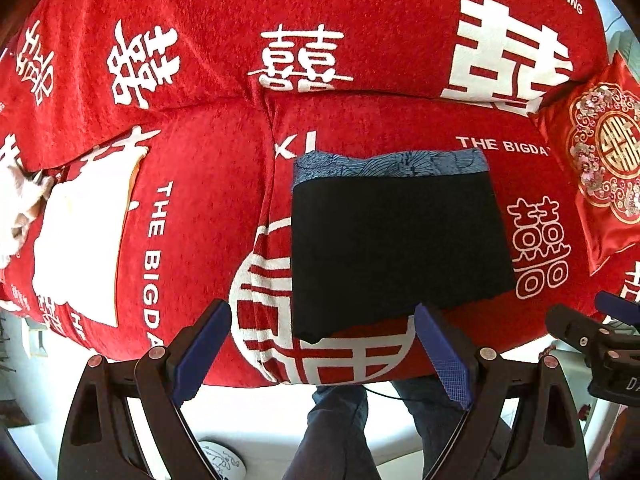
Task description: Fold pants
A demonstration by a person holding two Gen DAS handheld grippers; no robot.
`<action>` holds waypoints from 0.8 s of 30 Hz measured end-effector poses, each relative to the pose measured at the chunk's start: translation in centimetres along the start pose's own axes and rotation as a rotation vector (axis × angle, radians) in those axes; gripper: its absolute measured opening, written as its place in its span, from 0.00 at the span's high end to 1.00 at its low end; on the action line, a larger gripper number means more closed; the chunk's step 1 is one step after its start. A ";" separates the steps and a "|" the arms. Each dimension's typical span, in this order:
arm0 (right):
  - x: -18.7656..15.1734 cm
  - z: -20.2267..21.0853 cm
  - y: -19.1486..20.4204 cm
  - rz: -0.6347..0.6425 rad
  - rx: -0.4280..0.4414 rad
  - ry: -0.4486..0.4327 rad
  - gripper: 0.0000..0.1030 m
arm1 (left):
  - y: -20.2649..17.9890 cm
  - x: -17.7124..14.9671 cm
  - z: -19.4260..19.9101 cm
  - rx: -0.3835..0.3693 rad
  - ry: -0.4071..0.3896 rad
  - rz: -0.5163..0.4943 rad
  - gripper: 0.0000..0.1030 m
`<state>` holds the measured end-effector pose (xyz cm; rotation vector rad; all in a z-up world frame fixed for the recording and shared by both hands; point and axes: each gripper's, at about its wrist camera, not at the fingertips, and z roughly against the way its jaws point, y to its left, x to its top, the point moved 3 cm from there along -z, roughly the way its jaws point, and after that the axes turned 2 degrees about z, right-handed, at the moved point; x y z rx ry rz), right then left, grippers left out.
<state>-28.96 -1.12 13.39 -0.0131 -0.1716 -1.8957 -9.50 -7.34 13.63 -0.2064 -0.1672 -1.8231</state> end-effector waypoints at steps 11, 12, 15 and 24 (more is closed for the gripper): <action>0.0 0.7 0.3 -0.004 -0.010 -0.011 0.00 | 0.0 -0.3 0.7 -0.004 0.005 -0.003 0.09; 0.0 0.8 0.4 -0.003 -0.011 -0.012 0.00 | -0.1 -0.4 0.7 -0.006 0.004 -0.004 0.09; 0.0 0.8 0.6 0.000 -0.017 -0.013 0.00 | -0.1 -0.4 0.8 -0.008 0.008 -0.002 0.09; 0.0 1.3 1.5 0.020 -0.032 -0.023 0.00 | 0.2 -0.3 1.0 -0.019 0.007 0.006 0.09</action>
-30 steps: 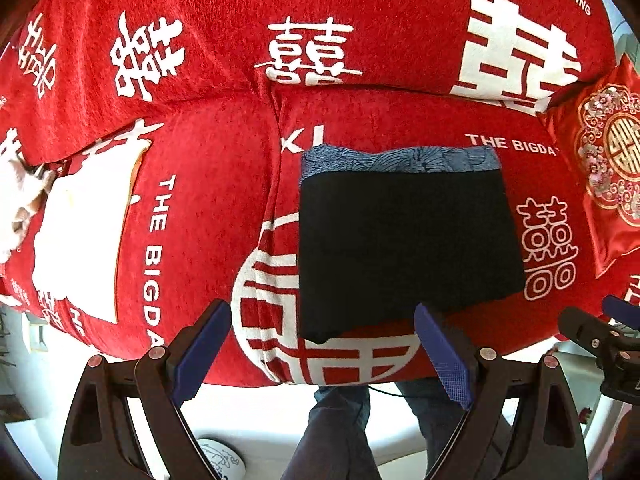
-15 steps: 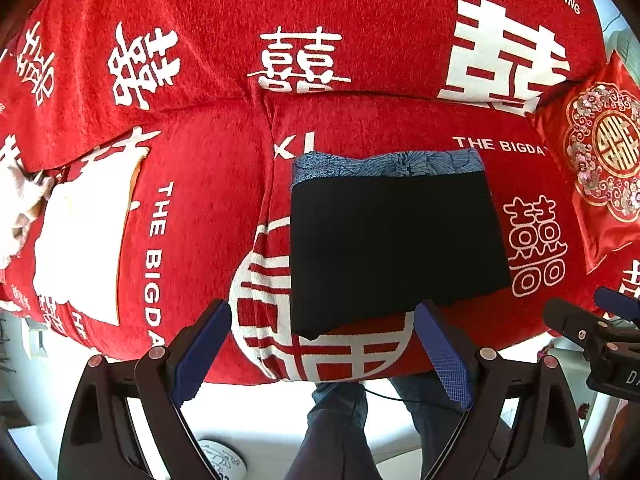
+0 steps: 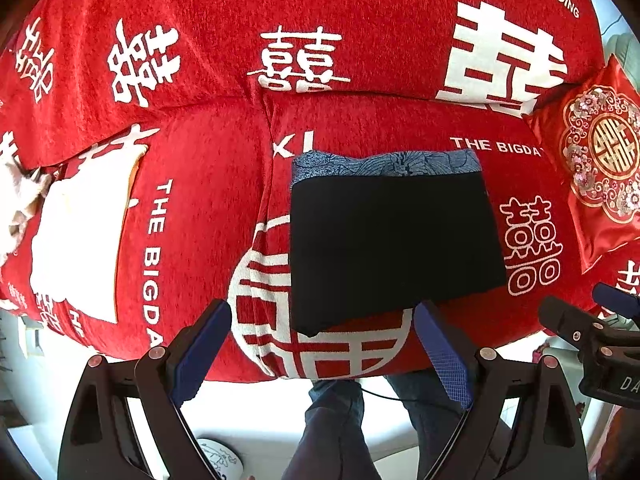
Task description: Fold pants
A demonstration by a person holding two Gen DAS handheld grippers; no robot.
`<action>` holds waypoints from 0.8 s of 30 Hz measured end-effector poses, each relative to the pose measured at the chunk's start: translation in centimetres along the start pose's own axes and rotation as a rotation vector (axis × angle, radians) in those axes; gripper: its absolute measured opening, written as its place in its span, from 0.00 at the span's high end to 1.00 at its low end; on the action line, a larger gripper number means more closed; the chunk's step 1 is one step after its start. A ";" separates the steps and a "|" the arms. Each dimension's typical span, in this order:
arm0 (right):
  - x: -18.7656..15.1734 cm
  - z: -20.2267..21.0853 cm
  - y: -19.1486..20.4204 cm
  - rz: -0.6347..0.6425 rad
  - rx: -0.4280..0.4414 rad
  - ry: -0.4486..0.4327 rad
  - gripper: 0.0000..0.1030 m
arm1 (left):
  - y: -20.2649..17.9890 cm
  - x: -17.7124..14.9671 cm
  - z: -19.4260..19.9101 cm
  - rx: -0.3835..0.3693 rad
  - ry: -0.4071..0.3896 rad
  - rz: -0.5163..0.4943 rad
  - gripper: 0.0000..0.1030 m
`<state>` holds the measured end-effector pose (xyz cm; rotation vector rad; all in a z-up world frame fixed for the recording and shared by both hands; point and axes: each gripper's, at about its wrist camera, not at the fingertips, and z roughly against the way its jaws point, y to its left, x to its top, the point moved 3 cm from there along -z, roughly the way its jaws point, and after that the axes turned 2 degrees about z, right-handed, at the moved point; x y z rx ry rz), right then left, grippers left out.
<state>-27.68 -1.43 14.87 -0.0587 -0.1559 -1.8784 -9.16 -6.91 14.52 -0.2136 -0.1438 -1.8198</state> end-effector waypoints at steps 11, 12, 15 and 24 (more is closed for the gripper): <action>-0.1 0.2 0.6 0.018 -0.012 -0.003 0.00 | -0.1 0.1 0.2 -0.001 -0.002 0.000 0.09; -0.1 0.2 0.6 0.021 -0.013 -0.003 0.00 | -0.1 0.1 0.2 -0.001 -0.002 0.001 0.09; -0.1 0.1 0.8 0.027 -0.017 -0.002 0.00 | -0.1 0.1 0.2 0.001 -0.004 0.000 0.09; -0.2 -0.1 1.0 0.032 -0.025 0.006 0.00 | -0.1 0.0 0.0 -0.005 0.002 -0.013 0.09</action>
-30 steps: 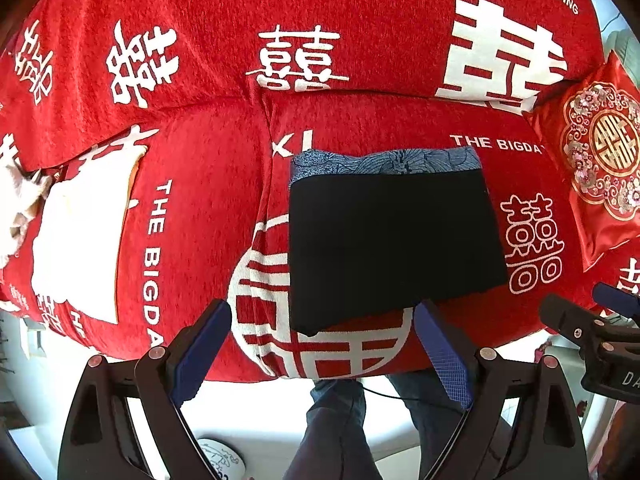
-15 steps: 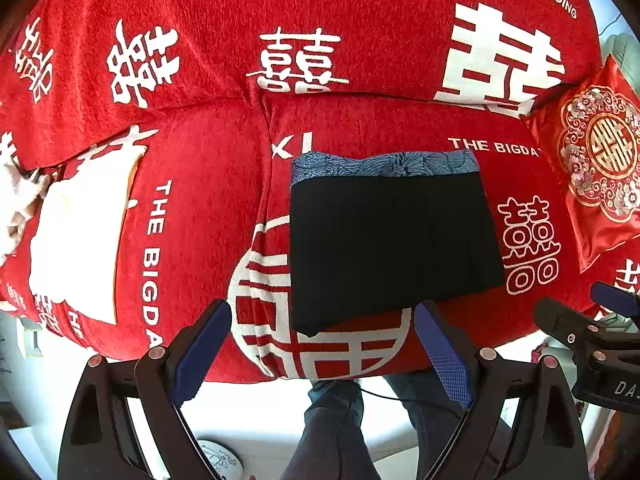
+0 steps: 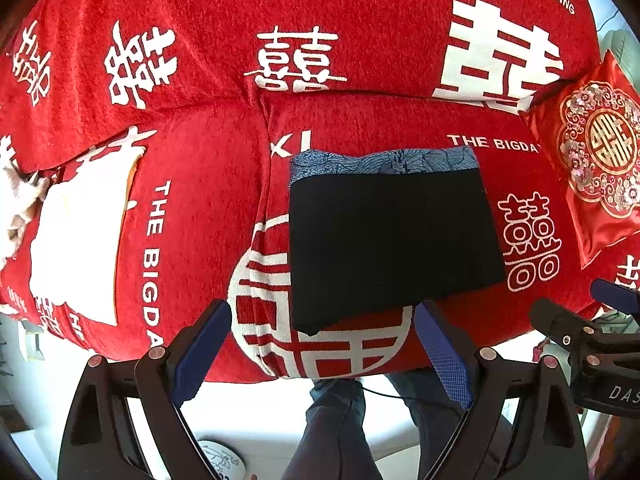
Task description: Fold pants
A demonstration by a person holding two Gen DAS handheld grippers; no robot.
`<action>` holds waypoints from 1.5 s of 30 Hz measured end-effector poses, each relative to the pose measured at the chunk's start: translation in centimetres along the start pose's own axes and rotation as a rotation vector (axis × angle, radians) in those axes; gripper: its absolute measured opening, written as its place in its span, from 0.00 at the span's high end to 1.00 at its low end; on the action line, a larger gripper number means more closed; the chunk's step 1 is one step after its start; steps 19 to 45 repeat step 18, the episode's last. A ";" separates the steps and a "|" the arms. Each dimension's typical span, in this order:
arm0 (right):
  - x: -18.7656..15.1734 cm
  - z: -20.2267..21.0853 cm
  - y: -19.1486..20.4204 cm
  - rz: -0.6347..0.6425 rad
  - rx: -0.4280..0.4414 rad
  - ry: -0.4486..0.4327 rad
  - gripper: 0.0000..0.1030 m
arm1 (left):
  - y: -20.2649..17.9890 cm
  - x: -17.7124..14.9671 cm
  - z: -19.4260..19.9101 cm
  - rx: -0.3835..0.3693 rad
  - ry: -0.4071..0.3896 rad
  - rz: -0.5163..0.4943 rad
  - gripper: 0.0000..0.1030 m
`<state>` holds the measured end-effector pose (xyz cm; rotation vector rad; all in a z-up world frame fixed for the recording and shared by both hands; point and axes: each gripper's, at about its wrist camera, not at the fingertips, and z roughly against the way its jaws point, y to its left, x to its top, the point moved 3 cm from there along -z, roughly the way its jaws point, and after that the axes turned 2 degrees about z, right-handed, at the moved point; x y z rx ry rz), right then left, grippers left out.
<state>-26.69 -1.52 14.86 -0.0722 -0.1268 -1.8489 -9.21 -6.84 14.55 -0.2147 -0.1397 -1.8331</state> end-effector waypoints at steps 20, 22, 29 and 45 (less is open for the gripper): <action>0.0 0.0 -0.1 0.010 0.001 -0.005 0.00 | -0.4 -0.2 0.6 -0.021 -0.037 -0.039 0.09; 0.0 0.0 -0.1 0.010 0.001 -0.005 0.00 | -0.4 -0.2 0.6 -0.021 -0.037 -0.039 0.09; 0.0 0.0 -0.1 0.010 0.001 -0.005 0.00 | -0.4 -0.2 0.6 -0.021 -0.037 -0.039 0.09; 0.0 0.0 -0.1 0.010 0.001 -0.005 0.00 | -0.4 -0.2 0.6 -0.021 -0.037 -0.039 0.09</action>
